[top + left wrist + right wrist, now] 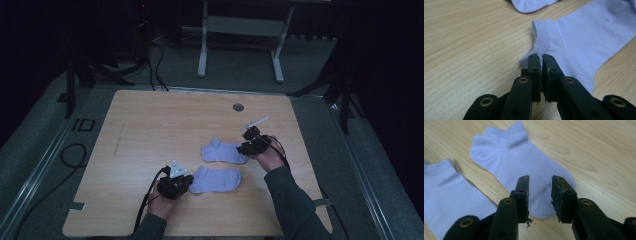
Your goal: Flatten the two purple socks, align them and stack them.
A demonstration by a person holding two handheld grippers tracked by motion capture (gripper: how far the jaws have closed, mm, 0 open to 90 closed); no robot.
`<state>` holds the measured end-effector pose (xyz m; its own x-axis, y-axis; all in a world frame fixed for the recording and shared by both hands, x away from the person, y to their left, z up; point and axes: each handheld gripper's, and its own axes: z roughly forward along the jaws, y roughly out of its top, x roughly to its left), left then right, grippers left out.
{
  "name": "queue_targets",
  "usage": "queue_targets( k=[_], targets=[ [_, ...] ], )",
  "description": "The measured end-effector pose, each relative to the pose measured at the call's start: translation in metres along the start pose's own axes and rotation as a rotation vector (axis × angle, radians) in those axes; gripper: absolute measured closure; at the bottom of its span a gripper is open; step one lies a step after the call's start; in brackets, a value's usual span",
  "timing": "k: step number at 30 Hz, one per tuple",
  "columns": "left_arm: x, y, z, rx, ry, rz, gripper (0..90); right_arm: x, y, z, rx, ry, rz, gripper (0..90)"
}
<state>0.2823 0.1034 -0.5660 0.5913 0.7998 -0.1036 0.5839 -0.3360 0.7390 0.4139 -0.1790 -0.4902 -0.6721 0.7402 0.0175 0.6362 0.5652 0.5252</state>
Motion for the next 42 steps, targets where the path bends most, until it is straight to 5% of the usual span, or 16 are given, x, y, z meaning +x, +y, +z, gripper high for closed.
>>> queue_targets(
  k=[20,42],
  targets=[
    [0.0,0.0,0.0,-0.002,-0.001,-0.001,85.4,0.032,0.042,0.054,0.139,0.043,-0.131,55.9],
    [-0.001,0.0,0.0,0.0,0.002,0.001,84.8,0.036,0.055,0.08,0.229,0.057,-0.112,50.5]
  ],
)
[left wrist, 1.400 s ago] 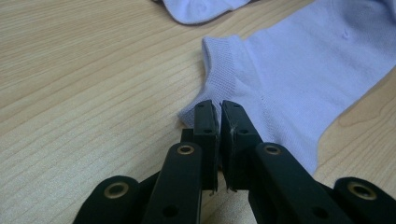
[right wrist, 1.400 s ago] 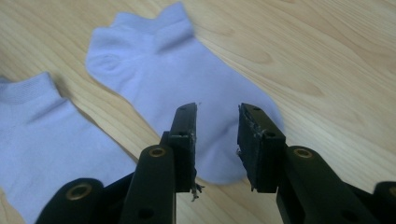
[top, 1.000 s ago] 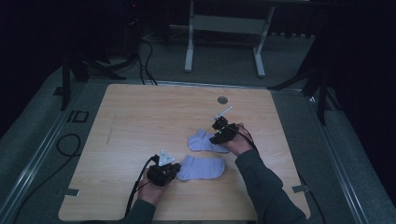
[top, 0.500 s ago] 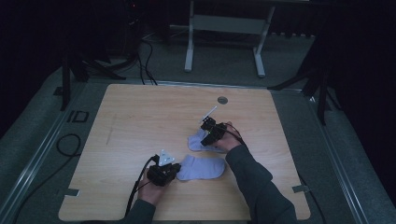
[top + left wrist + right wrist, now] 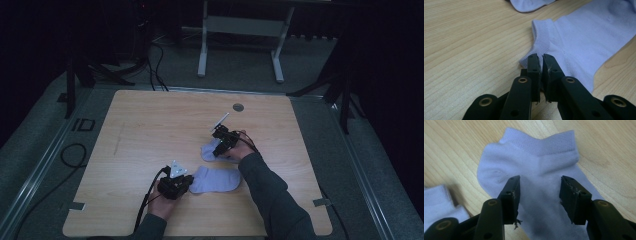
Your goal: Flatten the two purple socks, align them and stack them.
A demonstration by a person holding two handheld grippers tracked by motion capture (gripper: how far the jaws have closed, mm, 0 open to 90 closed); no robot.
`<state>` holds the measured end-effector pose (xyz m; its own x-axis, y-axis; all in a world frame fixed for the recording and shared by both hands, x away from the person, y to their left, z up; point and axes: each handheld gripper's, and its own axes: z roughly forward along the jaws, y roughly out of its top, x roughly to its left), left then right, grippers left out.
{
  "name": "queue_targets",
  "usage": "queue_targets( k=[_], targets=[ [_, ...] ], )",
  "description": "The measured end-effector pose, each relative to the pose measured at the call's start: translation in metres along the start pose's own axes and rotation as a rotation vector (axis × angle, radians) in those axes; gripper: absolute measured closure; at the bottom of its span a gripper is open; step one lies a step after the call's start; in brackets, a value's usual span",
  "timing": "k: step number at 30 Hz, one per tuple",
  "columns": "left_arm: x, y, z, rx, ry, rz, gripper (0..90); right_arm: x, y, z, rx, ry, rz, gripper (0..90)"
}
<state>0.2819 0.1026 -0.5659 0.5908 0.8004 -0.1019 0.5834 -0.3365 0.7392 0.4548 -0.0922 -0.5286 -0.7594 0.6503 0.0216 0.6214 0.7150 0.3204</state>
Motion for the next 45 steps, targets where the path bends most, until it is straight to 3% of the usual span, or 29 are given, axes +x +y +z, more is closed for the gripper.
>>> queue_targets(
  k=[5,22,26,30,33,38,45],
  targets=[
    [-0.001,0.0,0.0,0.002,0.0,-0.002,84.3,0.004,0.006,0.001,0.041,-0.029,-0.03,52.8],
    [-0.007,0.001,0.002,0.002,0.003,-0.011,83.7,0.0,0.007,0.0,0.048,-0.041,-0.01,76.0],
    [-0.009,0.001,0.003,0.001,0.007,-0.014,83.7,0.002,0.007,0.0,0.05,-0.045,-0.025,83.9],
    [-0.009,0.001,0.003,-0.001,0.009,-0.018,83.7,0.005,0.008,0.0,0.052,-0.056,-0.035,86.4],
    [-0.009,0.001,0.003,-0.003,0.007,-0.022,83.7,0.006,0.006,0.0,0.04,-0.06,-0.027,86.8],
    [-0.008,0.001,0.003,-0.004,0.004,-0.024,83.6,0.0,0.003,-0.001,0.0,-0.018,0.026,87.3],
    [-0.009,0.001,0.003,-0.004,0.006,-0.025,83.0,0.002,-0.004,-0.017,-0.044,-0.013,0.013,87.3]
  ],
)
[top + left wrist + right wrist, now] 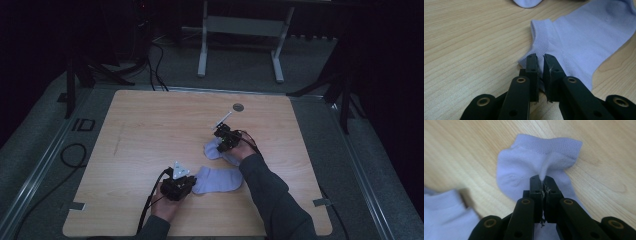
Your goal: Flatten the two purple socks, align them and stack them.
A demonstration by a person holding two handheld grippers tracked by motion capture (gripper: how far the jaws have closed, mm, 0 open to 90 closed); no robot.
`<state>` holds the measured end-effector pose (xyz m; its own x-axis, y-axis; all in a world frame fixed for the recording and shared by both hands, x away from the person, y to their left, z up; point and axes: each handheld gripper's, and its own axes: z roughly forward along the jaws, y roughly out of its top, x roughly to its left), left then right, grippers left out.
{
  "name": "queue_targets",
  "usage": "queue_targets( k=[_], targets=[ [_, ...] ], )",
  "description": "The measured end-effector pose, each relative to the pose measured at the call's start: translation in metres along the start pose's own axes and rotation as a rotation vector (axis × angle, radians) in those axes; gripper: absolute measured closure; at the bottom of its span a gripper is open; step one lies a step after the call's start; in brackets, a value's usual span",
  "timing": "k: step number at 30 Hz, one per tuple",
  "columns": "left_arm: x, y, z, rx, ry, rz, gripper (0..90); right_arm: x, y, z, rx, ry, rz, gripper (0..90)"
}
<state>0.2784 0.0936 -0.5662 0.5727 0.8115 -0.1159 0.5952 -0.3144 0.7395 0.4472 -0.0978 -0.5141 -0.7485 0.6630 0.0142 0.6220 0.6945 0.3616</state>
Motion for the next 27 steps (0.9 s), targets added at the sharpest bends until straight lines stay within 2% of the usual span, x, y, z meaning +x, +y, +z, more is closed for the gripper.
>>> queue_targets(
  k=[9,19,27],
  targets=[
    [-0.001,0.0,0.0,-0.005,0.0,-0.004,82.0,0.008,-0.011,-0.044,-0.106,0.008,-0.042,87.1],
    [-0.001,0.0,0.0,-0.005,0.002,-0.002,81.9,0.017,-0.027,-0.086,-0.215,0.023,-0.075,87.0],
    [-0.001,0.0,0.0,-0.006,0.002,-0.001,81.8,0.028,-0.043,-0.109,-0.261,0.009,-0.107,86.9]
  ],
)
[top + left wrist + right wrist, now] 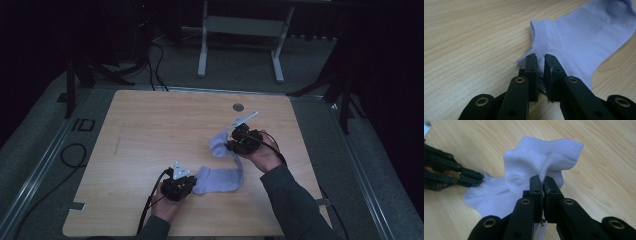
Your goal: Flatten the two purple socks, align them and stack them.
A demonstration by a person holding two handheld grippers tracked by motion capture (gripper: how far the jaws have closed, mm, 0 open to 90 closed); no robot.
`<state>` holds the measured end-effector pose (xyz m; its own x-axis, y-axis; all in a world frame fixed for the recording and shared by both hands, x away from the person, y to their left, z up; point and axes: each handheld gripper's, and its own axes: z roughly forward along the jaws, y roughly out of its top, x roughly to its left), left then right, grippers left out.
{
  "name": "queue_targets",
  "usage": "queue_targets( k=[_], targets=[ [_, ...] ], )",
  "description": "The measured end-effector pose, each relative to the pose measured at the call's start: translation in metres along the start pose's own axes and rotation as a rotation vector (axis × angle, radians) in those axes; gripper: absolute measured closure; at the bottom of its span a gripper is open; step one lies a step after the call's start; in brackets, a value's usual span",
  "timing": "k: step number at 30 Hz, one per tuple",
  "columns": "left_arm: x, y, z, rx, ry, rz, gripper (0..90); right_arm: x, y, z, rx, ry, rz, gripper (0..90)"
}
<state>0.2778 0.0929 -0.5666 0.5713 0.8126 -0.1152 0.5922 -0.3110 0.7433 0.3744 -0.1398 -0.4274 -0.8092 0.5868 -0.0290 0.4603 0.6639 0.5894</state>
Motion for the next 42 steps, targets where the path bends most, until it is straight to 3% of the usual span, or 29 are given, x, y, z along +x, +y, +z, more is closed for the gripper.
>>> queue_targets(
  k=[5,9,21,24,30,35,42],
  targets=[
    [0.0,0.0,0.0,0.0,-0.001,-0.002,81.8,0.005,-0.007,-0.008,-0.005,-0.02,-0.017,86.9],
    [0.0,0.0,0.0,0.0,0.0,0.0,81.8,0.011,-0.013,-0.001,0.006,-0.011,-0.02,86.9],
    [0.001,0.0,0.0,-0.001,-0.007,-0.007,81.6,0.026,-0.026,0.033,0.022,0.064,0.008,86.8],
    [0.001,0.0,0.0,-0.001,-0.008,-0.008,81.5,0.027,-0.029,0.039,0.024,0.101,0.017,86.9],
    [0.002,0.0,0.0,-0.007,-0.032,0.0,75.7,0.028,-0.034,0.045,0.028,0.128,0.029,86.9],
    [-0.001,0.002,0.0,-0.001,-0.02,0.03,68.4,0.029,-0.037,0.047,0.029,0.139,0.032,86.8],
    [0.004,0.006,-0.013,-0.055,-0.101,-0.032,67.2,0.029,-0.038,0.05,0.036,0.149,0.032,86.9]
  ],
)
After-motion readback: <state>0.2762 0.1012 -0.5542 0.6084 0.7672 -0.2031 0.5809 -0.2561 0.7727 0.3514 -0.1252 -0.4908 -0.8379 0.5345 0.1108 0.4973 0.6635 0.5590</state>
